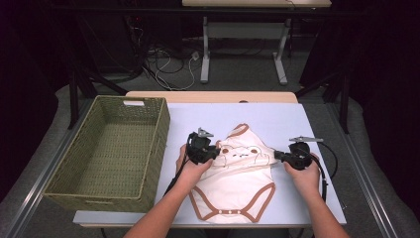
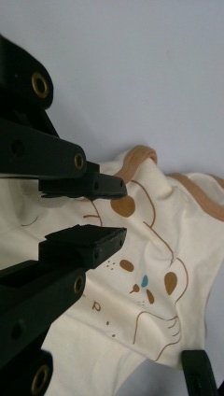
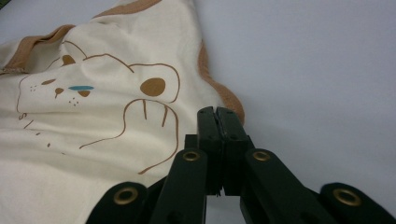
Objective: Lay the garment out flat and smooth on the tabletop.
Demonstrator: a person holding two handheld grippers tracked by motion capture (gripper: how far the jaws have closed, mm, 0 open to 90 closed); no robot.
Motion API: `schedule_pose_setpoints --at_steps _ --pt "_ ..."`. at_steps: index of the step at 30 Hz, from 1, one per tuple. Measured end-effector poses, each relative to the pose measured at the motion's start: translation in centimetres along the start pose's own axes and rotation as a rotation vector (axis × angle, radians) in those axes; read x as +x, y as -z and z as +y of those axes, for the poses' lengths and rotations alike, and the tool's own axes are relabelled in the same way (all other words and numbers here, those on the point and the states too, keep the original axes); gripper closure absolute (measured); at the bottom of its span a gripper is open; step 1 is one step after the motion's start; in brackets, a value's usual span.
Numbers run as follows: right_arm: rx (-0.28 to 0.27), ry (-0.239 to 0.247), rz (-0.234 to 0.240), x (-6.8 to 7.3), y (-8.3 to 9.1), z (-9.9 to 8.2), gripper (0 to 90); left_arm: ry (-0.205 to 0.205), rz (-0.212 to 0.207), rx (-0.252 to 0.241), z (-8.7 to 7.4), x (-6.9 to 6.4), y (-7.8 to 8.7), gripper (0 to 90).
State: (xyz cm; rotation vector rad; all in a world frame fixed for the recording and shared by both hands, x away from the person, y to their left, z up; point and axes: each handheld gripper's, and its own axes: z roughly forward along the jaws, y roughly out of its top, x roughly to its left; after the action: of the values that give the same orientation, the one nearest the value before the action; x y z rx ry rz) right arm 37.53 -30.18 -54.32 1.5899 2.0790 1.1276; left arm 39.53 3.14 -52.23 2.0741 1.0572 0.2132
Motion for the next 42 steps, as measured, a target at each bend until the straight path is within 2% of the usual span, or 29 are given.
schedule_pose_setpoints --at_steps 4,6,7,9,14,16,20,24,26,29,31,32,34,36,37,39,42 --pt "-0.001 0.001 -0.004 0.0 0.0 0.0 89.6 0.009 0.022 0.024 -0.2 0.5 -0.9 69.3" --pt "-0.001 -0.001 0.0 -0.1 0.0 0.0 89.6 -0.001 0.026 0.043 -0.3 0.9 -1.3 68.6" --pt "-0.001 -0.003 0.001 -0.1 0.0 0.0 89.7 0.019 0.005 0.055 -0.4 1.0 -1.5 68.1" --pt "0.001 -0.003 0.002 -0.1 -0.1 0.0 89.6 0.028 -0.024 0.067 -0.5 1.3 -1.9 67.6" --pt "0.002 -0.003 0.0 -0.1 -0.1 -0.1 89.6 0.011 0.002 0.096 -1.0 1.4 -2.7 67.4" --pt "0.004 0.0 -0.003 -0.2 -0.1 -0.1 89.6 -0.011 0.011 0.091 -1.2 1.5 -2.7 67.3" --pt "0.004 0.0 -0.001 -0.2 -0.1 -0.1 89.6 0.0 0.007 0.076 -1.4 1.5 -2.7 65.8" --pt "0.003 0.002 -0.001 -0.1 -0.2 -0.1 89.6 -0.044 0.056 0.067 -1.6 0.9 -2.9 66.7" --pt "0.003 0.002 -0.001 -0.1 -0.2 -0.1 89.6 -0.096 0.1 0.078 -1.7 0.5 -2.9 70.4" --pt "0.003 0.006 -0.006 -0.1 -0.2 -0.2 89.6 -0.099 0.108 0.079 -1.6 0.5 -2.9 75.8" --pt "0.003 0.005 -0.004 -0.1 -0.2 -0.2 89.6 -0.081 0.103 0.08 -1.6 0.7 -2.8 80.2" --pt "0.003 0.003 -0.002 -0.1 -0.2 -0.2 89.6 -0.059 0.094 0.075 -1.6 0.9 -2.8 82.5" --pt "0.002 0.002 -0.006 -0.1 -0.2 -0.2 89.6 -0.034 0.07 0.08 -1.4 1.4 -2.6 84.3" --pt "0.0 -0.001 0.0 -0.1 -0.1 -0.2 89.6 0.011 0.048 0.08 -1.3 1.7 -2.4 84.6" --pt "0.001 0.0 0.0 -0.2 -0.1 -0.2 89.6 0.011 0.045 0.077 -1.3 2.0 -2.2 84.6" --pt "-0.001 0.001 0.002 -0.2 -0.1 -0.1 89.6 0.048 0.04 0.055 -1.1 2.2 -1.8 84.6" --pt "-0.009 0.005 0.0 -0.1 0.0 -0.1 89.7 0.071 0.041 0.022 -0.8 2.9 -0.8 84.6"
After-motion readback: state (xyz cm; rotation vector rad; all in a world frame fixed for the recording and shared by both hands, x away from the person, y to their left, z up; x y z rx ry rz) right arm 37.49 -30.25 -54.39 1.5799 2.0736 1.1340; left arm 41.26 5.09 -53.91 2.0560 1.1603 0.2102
